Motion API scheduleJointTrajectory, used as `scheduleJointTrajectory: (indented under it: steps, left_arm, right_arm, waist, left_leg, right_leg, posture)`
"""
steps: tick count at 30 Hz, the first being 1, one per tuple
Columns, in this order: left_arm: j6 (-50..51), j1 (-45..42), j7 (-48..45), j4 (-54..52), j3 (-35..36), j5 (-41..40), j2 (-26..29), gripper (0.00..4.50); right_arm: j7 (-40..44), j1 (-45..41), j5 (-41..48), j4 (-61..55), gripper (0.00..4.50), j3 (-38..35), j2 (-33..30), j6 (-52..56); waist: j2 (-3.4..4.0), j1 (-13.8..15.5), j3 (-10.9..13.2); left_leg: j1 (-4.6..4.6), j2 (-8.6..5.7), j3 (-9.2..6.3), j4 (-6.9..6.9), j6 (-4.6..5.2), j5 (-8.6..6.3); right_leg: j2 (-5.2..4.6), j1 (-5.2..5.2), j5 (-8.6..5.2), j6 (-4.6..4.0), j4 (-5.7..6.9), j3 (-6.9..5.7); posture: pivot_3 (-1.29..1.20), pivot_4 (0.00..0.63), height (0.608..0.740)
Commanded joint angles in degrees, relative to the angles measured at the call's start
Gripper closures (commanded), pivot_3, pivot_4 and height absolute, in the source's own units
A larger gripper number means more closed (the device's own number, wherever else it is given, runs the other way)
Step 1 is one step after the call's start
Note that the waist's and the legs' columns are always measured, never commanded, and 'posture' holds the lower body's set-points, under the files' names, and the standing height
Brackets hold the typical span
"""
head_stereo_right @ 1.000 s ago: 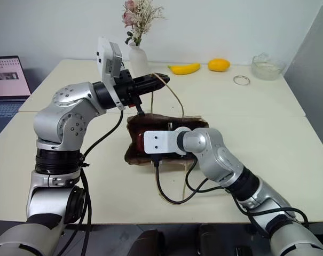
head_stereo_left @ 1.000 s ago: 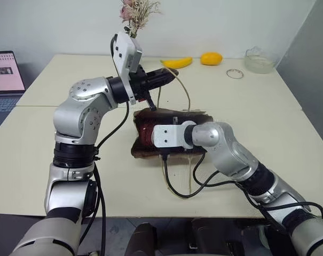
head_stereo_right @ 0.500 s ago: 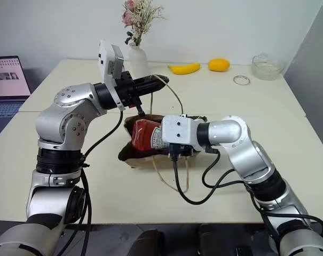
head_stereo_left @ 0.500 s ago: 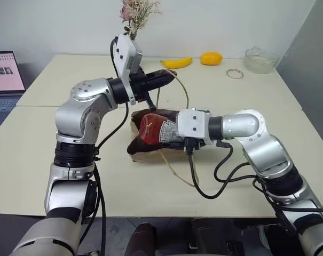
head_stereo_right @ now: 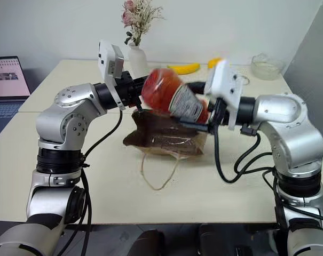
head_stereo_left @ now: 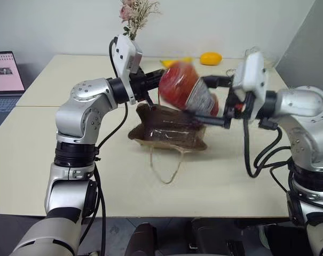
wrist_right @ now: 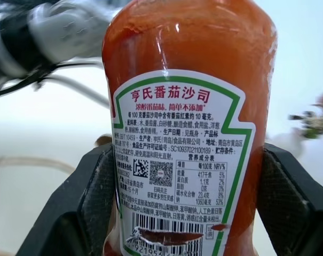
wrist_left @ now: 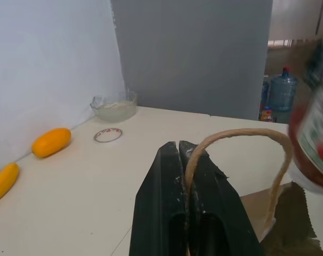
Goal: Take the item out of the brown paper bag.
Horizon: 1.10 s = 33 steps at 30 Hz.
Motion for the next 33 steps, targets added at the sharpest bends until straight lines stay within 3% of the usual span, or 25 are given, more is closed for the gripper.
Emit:
scheduleJointTrajectory:
  steps: [1,8,13,20,24,29,33]
  left_arm:
    - [-1.1,-0.3,0.0,-0.7,0.0,0.3,0.3,4.5]
    - [-1.4,-0.1,0.1,-0.5,-0.1,0.4,0.3,4.5]
    - [-1.5,-0.3,0.2,-0.4,-0.2,0.5,0.1,4.5]
    - [-1.4,0.1,0.4,-0.8,0.0,0.4,0.3,4.5]
    - [-1.2,0.3,0.3,-0.8,0.0,0.3,0.4,4.5]
    - [-1.7,-0.4,0.1,0.5,-0.2,0.5,0.1,4.5]
    - [-4.3,-2.8,-0.8,5.0,-1.1,2.2,-0.2,4.5]
  right_arm:
    - [-2.0,0.5,-3.0,3.3,1.23,-3.7,-6.3,-4.3]
    - [-1.1,8.9,-18.4,19.3,1.23,4.6,-20.0,-21.7]
    - [-1.8,11.1,-28.3,30.8,1.23,13.0,-22.2,-31.7]
    - [1.2,12.3,-30.2,36.0,1.23,16.5,-21.0,-36.7]
    - [2.8,13.7,-27.2,34.3,0.03,14.3,-20.9,-34.6]
    - [1.9,18.8,-21.8,22.9,0.03,6.1,-22.3,-28.1]
    - [-1.2,26.0,-7.6,1.0,0.03,-3.9,-17.0,-12.5]
  waist:
    - [0.0,0.1,0.0]
    - [0.0,0.7,0.0]
    - [0.01,0.5,0.0]
    - [0.08,0.5,0.0]
    - [0.08,0.6,0.0]
    - [0.08,0.8,0.0]
    - [0.07,0.8,0.0]
  left_leg:
    - [0.0,-0.01,0.01,0.0,0.0,0.0]
    - [-0.18,-0.07,0.3,-0.01,0.02,-0.01]
    - [-0.18,0.01,0.49,-0.05,0.02,-0.01]
    - [-0.22,0.02,0.47,-0.06,0.0,0.0]
    - [-0.21,-0.01,0.46,-0.02,0.0,0.0]
    - [-0.22,-0.01,0.4,-0.01,0.0,0.0]
    - [-0.23,0.04,0.24,-0.01,-0.02,0.01]
  right_leg:
    - [0.0,0.0,0.0,0.0,-0.01,0.0]
    - [0.03,0.02,0.01,0.03,-0.37,0.03]
    - [0.04,-0.02,0.01,0.03,-0.4,0.08]
    - [0.1,-0.06,0.01,0.03,-0.4,0.06]
    - [0.1,-0.02,0.02,0.04,-0.4,0.06]
    - [0.09,0.0,0.02,0.04,-0.4,0.02]
    - [0.06,0.03,0.02,0.04,-0.4,-0.02]
  posture:
    - [0.0,0.15,0.74]
    - [0.0,0.15,0.74]
    - [0.0,0.15,0.74]
    - [0.0,0.15,0.74]
    - [0.0,0.15,0.74]
    - [0.0,0.15,0.74]
    - [0.0,0.15,0.74]
